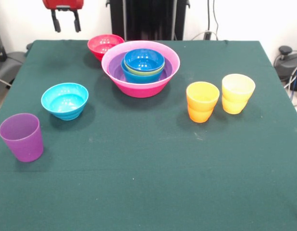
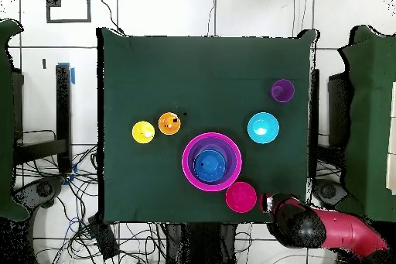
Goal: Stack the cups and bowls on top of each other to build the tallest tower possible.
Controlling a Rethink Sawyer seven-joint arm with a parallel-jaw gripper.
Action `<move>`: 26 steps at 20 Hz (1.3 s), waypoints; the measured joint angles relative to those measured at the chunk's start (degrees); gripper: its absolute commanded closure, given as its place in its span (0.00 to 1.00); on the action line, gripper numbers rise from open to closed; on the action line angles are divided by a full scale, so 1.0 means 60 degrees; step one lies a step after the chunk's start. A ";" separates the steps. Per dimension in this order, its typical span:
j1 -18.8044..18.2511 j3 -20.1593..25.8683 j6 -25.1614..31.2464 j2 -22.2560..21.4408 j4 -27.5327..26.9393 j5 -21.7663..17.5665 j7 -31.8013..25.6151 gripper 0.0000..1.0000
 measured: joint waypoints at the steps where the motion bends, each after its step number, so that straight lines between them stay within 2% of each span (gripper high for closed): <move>1: 0.0000 0.0000 0.0000 -0.0006 0.0004 0.0000 0.0000 0.00; 14: 0.0104 0.0000 0.0000 -0.0097 0.0125 0.0000 0.0000 0.00; 26: 0.0460 -0.0055 0.0000 -0.0230 0.0419 0.0001 0.0000 0.00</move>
